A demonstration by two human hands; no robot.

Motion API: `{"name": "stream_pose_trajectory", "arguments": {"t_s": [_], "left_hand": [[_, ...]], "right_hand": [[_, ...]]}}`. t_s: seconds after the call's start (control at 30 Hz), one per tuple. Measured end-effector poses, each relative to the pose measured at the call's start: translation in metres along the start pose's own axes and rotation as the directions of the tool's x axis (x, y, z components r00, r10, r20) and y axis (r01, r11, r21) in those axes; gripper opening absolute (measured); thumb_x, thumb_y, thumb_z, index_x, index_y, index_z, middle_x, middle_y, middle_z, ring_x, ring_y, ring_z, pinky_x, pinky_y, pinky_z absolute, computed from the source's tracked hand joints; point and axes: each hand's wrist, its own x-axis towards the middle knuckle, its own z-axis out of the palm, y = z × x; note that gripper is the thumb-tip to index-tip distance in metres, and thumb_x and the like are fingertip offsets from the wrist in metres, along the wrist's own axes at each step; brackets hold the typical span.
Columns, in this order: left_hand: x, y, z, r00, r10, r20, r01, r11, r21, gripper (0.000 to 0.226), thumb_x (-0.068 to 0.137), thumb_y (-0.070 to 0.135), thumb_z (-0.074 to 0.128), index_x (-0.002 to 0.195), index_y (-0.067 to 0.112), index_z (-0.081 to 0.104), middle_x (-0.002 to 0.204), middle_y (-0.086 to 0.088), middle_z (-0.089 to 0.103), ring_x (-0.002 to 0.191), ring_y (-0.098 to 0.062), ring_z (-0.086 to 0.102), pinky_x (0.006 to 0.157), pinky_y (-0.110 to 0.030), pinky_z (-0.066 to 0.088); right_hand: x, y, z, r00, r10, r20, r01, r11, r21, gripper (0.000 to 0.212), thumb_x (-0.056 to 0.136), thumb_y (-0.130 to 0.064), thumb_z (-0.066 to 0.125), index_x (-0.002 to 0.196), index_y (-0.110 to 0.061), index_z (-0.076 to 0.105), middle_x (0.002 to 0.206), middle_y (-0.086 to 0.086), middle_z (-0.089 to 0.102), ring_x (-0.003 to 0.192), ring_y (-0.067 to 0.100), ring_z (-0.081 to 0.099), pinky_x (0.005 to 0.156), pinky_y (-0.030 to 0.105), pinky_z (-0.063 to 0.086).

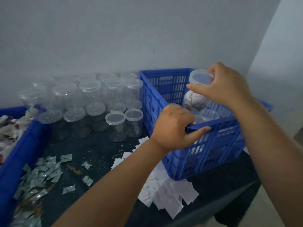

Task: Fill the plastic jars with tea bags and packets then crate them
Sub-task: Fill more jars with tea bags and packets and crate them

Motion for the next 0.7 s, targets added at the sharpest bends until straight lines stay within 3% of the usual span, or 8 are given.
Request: {"name": "stream_pose_trajectory", "arguments": {"t_s": [0.1, 0.2, 0.33, 0.43, 0.63, 0.7], "left_hand": [[-0.003, 0.000, 0.014, 0.982, -0.045, -0.184, 0.033, 0.997, -0.066, 0.057, 0.097, 0.040, 0.067, 0.054, 0.016, 0.039, 0.054, 0.003, 0.031, 0.055, -0.019, 0.030, 0.066, -0.035, 0.024], [-0.003, -0.003, 0.021, 0.969, -0.059, -0.242, 0.034, 0.994, -0.106, 0.053, 0.100, 0.035, 0.059, 0.054, 0.014, 0.040, 0.054, 0.000, 0.033, 0.054, -0.021, 0.030, 0.062, -0.040, 0.030], [-0.005, -0.003, 0.024, 0.964, -0.060, -0.258, 0.027, 0.991, -0.131, 0.052, 0.098, 0.032, 0.059, 0.053, 0.013, 0.041, 0.053, -0.003, 0.035, 0.053, -0.023, 0.033, 0.062, -0.041, 0.031], [-0.004, -0.004, 0.025, 0.964, -0.075, -0.257, 0.040, 0.989, -0.140, 0.049, 0.097, 0.027, 0.058, 0.053, 0.013, 0.042, 0.052, -0.003, 0.035, 0.054, -0.023, 0.033, 0.064, -0.038, 0.029], [-0.005, -0.005, 0.023, 0.973, -0.108, -0.204, 0.061, 0.972, -0.225, 0.044, 0.094, 0.019, 0.043, 0.052, 0.009, 0.050, 0.053, -0.005, 0.044, 0.054, -0.027, 0.038, 0.066, -0.045, 0.038], [-0.005, -0.004, 0.022, 0.973, -0.126, -0.196, 0.078, 0.969, -0.236, 0.044, 0.094, 0.019, 0.043, 0.052, 0.009, 0.050, 0.053, -0.004, 0.045, 0.055, -0.026, 0.038, 0.067, -0.045, 0.038]], "right_hand": [[0.044, -0.002, 0.013, 0.998, -0.022, 0.064, 0.031, 0.991, -0.133, 0.111, 0.054, -0.103, 0.056, 0.127, -0.019, 0.059, 0.124, 0.005, 0.069, 0.112, 0.032, 0.066, 0.079, 0.038, 0.040], [0.091, -0.001, 0.030, 0.988, -0.038, 0.152, 0.069, 0.976, -0.205, 0.104, 0.066, -0.094, 0.070, 0.131, -0.012, 0.057, 0.128, 0.016, 0.067, 0.115, 0.038, 0.065, 0.082, 0.041, 0.044], [0.130, 0.000, 0.059, 0.945, -0.008, 0.326, 0.106, 0.953, -0.284, 0.098, 0.073, -0.068, 0.087, 0.139, -0.006, 0.048, 0.133, 0.022, 0.063, 0.117, 0.041, 0.062, 0.082, 0.041, 0.045], [0.134, -0.001, 0.088, 0.928, -0.007, 0.373, 0.140, 0.933, -0.332, 0.090, 0.075, -0.051, 0.091, 0.139, -0.005, 0.047, 0.132, 0.024, 0.062, 0.114, 0.042, 0.063, 0.082, 0.041, 0.049], [0.116, 0.019, 0.160, 0.863, 0.009, 0.506, 0.235, 0.878, -0.418, 0.092, 0.087, -0.044, 0.083, 0.155, -0.003, 0.037, 0.153, 0.026, 0.046, 0.133, 0.045, 0.058, 0.103, 0.044, 0.052], [0.114, 0.024, 0.169, 0.834, 0.044, 0.551, 0.255, 0.853, -0.456, 0.102, 0.094, -0.043, 0.079, 0.166, -0.003, 0.019, 0.162, 0.028, 0.035, 0.140, 0.047, 0.052, 0.108, 0.046, 0.050]]}}
